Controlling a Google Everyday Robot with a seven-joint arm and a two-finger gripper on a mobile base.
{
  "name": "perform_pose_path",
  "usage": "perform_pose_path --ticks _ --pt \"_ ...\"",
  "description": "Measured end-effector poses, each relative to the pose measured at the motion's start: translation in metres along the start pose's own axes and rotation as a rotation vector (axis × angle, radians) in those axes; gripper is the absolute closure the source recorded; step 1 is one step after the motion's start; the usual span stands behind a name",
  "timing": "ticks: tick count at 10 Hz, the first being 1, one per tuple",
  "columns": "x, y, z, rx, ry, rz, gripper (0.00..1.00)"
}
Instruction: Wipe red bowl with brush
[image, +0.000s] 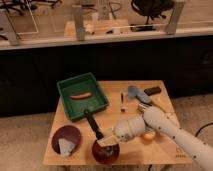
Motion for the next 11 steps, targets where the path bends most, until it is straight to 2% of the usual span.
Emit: perform_pose_path --ticks 3,6,11 --pt "0.007 -0.002 0.011 -0.010 0.022 0.004 1.00" --pt "0.010 -0.008 0.010 0.006 0.045 0.001 1.00" --pt "0.014 -0.029 0.003 -0.014 0.030 -0.015 1.00"
